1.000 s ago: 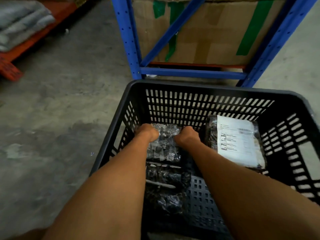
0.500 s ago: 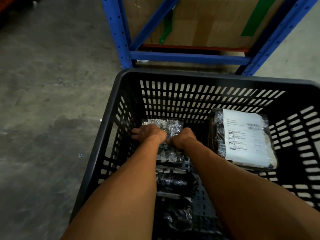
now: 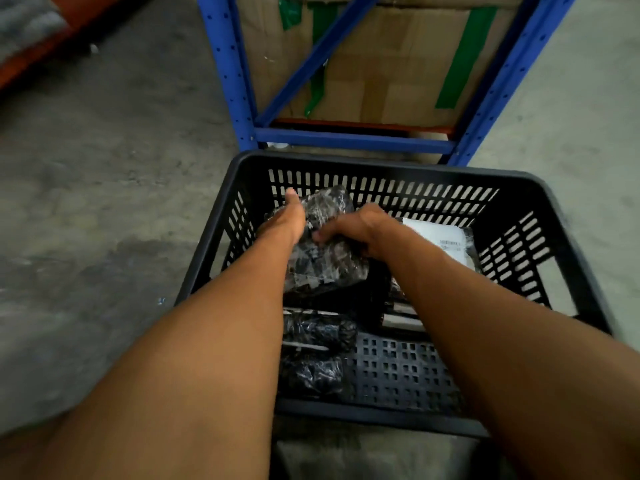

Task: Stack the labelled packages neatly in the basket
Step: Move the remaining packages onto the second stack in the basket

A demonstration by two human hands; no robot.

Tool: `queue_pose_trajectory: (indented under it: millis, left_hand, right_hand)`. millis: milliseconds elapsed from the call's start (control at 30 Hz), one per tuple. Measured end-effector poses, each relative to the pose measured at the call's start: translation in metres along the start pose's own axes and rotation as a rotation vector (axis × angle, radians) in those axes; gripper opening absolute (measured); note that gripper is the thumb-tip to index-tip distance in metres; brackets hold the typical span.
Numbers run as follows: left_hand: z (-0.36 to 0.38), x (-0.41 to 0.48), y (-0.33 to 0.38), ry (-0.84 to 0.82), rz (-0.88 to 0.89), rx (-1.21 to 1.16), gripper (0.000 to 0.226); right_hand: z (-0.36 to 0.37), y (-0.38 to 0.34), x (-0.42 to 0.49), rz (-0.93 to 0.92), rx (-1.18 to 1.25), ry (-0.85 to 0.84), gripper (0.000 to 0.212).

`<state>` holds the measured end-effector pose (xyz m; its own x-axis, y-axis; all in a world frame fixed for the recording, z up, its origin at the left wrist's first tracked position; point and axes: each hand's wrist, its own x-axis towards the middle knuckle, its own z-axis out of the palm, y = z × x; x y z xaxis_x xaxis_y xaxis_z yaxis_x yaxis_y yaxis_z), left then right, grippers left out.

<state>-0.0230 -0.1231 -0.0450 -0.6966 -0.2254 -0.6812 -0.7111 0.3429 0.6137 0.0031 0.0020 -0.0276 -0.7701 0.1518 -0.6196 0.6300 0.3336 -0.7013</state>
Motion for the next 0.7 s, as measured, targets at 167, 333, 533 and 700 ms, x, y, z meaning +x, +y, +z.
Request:
queue_pose_trajectory:
  millis: [167, 333, 533, 700]
  left_hand:
    - [-0.033, -0.039, 0.028, -0.002, -0.103, -0.427, 0.101]
    - [-0.095, -0.04, 0.03, -0.345, -0.212, -0.854, 0.09]
    - [-0.096, -0.063, 0.04, -0.408, 0.067, -0.548, 0.017]
    - [-0.085, -0.065, 0.025, -0.519, 0.259, -0.584, 0.036]
  right_hand:
    - [-0.037, -0.038, -0.036, -0.264, -0.033, -0.032, 0.076]
    - [-0.062, -0.03, -0.056, -0.793, -0.234, 0.125, 0.076]
    - [-0.056, 0.0, -0.039, -1.272, -0.58, 0.612, 0.068]
    - [-0.052, 0.016, -0.03, -0.826, -0.074, 0.52, 0.082]
